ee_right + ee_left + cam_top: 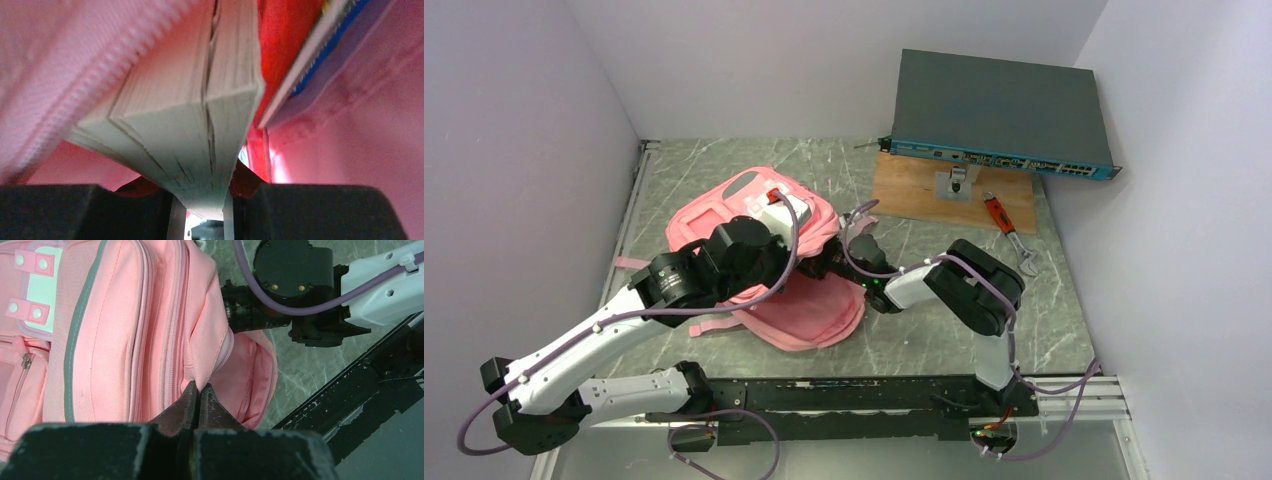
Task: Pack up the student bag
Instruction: Place the book in the student bag.
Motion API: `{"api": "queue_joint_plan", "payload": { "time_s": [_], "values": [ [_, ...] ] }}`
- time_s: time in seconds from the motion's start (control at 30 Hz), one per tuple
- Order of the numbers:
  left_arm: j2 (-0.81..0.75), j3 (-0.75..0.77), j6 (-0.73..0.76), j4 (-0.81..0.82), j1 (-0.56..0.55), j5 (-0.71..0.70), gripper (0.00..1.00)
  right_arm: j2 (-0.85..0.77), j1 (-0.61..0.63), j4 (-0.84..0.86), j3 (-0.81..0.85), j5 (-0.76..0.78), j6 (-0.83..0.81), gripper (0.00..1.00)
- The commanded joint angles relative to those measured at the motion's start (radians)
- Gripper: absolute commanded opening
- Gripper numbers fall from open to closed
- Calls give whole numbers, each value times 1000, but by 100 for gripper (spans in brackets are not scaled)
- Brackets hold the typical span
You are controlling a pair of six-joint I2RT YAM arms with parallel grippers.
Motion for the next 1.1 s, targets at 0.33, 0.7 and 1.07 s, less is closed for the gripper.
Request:
{"api": "queue_joint_plan", "payload": {
  "time_s": [0.33,0.7,1.07],
  "values": [
    [-51,71,17,82,-8,16,0,74,31,-133,263,221,-132,8],
    [-62,48,20,96,-9,1,0,1,33,-236,188,189,-221,67],
    [-70,36,26,90,-8,-3,0,-80,46,-198,36,141,-242,71]
  ]
}}
